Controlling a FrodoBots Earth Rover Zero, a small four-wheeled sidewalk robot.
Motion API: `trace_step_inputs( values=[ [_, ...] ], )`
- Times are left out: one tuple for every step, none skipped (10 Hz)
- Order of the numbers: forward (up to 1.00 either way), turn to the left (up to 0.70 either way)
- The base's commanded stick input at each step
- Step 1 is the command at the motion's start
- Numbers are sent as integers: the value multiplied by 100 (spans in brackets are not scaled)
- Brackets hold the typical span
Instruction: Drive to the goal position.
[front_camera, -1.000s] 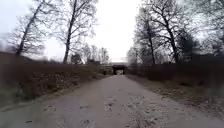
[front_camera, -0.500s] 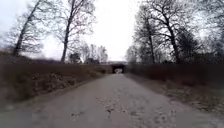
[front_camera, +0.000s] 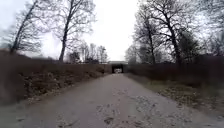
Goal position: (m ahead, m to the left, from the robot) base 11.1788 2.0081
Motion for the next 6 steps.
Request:
trace_step_inputs(
  values=[
    [70,-24],
    [70,-20],
    [70,-10],
    [70,0],
    [70,0],
    [70,0]
  ],
)
